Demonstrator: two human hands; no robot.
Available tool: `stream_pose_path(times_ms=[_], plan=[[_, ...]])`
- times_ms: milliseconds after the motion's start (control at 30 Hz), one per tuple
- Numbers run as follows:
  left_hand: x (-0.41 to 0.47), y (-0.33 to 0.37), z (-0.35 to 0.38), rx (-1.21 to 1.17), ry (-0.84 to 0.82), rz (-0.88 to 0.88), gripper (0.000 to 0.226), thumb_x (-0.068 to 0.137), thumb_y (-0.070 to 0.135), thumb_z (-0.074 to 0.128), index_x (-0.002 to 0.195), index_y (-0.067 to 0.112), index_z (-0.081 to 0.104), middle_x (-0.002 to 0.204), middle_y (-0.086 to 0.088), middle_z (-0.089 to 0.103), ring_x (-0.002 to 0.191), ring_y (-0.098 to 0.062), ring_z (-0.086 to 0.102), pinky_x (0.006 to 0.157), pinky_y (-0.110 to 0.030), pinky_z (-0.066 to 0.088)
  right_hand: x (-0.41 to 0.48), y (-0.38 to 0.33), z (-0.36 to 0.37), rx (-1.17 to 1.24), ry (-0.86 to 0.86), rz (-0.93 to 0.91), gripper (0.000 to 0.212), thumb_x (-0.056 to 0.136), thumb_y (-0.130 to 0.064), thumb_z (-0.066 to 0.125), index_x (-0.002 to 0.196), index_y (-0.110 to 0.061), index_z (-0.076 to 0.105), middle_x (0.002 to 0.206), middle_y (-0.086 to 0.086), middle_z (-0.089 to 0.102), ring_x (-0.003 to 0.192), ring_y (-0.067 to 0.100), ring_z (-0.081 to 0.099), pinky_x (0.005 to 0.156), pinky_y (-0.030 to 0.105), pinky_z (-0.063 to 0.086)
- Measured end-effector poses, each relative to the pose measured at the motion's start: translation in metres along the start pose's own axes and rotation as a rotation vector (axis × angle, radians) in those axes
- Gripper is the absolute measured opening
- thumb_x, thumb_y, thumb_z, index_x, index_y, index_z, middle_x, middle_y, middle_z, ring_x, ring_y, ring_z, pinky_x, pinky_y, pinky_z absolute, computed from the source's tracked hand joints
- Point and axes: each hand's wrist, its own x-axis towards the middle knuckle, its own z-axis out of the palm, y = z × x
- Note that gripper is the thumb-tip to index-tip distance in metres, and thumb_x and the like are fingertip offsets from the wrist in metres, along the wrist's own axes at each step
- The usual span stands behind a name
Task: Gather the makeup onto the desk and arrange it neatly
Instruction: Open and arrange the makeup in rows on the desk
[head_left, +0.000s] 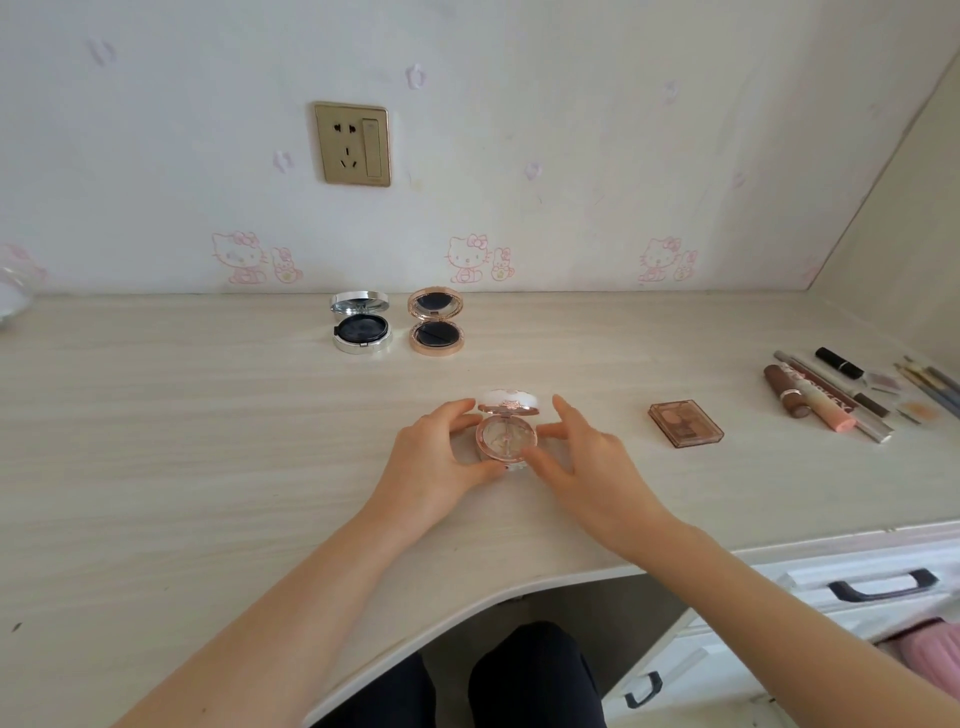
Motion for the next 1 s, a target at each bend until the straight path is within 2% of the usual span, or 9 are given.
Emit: stream_pose_path(times_ms=[167,300,433,567,667,733,800,900,1000], plan=[[0.003,0.001,0.001,0.029,0.014,0.023,0.081,0.067,0.028,0.086,0.137,0.015,0.048,0.122,0.008,0.065,0.121,-0.006,0.053,0.091,-0.008,0.029,-0.001,0.005,0.02,-0.015,0.079,-0.036,0.083,0.088,-0.043,0.061,0.151,-0.013,0.016,0.136,-0.001,0.052,0.127,0.018,0.041,0.095,0.021,0.032],[0.011,0.006,0.006,0.102,0.029,0.059,0.079,0.069,0.03,0.084,0.137,0.013,0.049,0.122,0.005,0.066,0.122,-0.013,0.053,0.099,-0.019,0.035,0.01,0.009,0.024,0.01,0.092,-0.04,0.078,0.088,-0.038,0.062,0.15,-0.016,0.019,0.132,0.003,0.054,0.122,0.019,0.045,0.093,0.023,0.036],[0.03,0.009,0.011,0.133,0.032,0.074,0.069,0.071,0.029,0.082,0.131,0.012,0.053,0.119,0.003,0.067,0.118,-0.016,0.056,0.087,-0.015,0.036,0.033,0.017,0.019,0.004,0.108,-0.06,0.069,0.088,-0.035,0.062,0.146,-0.016,0.03,0.123,0.002,0.061,0.115,0.022,0.051,0.087,0.027,0.041],[0.059,0.009,0.02,0.155,0.031,0.05,0.078,0.074,0.035,0.079,0.14,0.013,0.043,0.123,0.001,0.066,0.12,-0.018,0.055,0.096,-0.028,0.043,0.06,0.021,0.011,0.007,0.124,-0.109,0.039,0.089,-0.025,0.062,0.125,-0.016,0.05,0.109,-0.002,0.065,0.1,0.021,0.054,0.068,0.021,0.03],[0.078,0.009,0.027,0.155,0.046,0.023,0.084,0.078,0.035,0.076,0.146,0.012,0.033,0.125,-0.001,0.064,0.123,-0.019,0.053,0.092,-0.023,0.039,0.082,0.028,0.008,0.015,0.133,-0.106,0.017,0.088,-0.024,0.063,0.101,-0.018,0.053,0.094,-0.002,0.065,0.086,0.019,0.052,0.061,0.019,0.03],[0.089,0.009,0.031,0.146,0.058,0.02,0.085,0.08,0.034,0.074,0.147,0.011,0.028,0.122,0.0,0.066,0.122,-0.019,0.053,0.088,-0.021,0.038,0.094,0.032,0.007,0.04,0.138,-0.113,0.016,0.088,-0.022,0.064,0.09,-0.024,0.048,0.084,-0.005,0.062,0.076,0.014,0.048,0.06,0.012,0.034],[0.097,0.01,0.033,0.122,0.077,0.024,0.084,0.081,0.034,0.073,0.147,0.011,0.027,0.116,0.002,0.069,0.118,-0.02,0.056,0.088,-0.027,0.042,0.106,0.035,0.006,0.035,0.141,-0.115,0.016,0.088,-0.022,0.064,0.087,-0.026,0.048,0.082,-0.006,0.061,0.074,0.013,0.047,0.062,0.009,0.036],[0.104,0.009,0.035,0.167,0.138,0.028,0.072,0.083,0.036,0.071,0.141,0.01,0.035,0.116,-0.001,0.069,0.117,-0.022,0.056,0.089,-0.031,0.043,0.122,0.043,0.008,0.021,0.144,-0.107,0.008,0.088,-0.026,0.064,0.092,-0.021,0.058,0.087,-0.003,0.065,0.08,0.014,0.051,0.061,0.009,0.035],[0.105,0.005,0.035,0.335,0.163,0.107,0.046,0.087,0.037,0.064,0.126,0.017,0.052,0.119,0.0,0.063,0.118,-0.02,0.053,0.09,-0.033,0.045,0.136,0.048,0.011,0.011,0.155,-0.127,0.015,0.088,-0.024,0.063,0.101,-0.019,0.063,0.092,-0.002,0.067,0.087,0.016,0.054,0.063,0.016,0.031]])
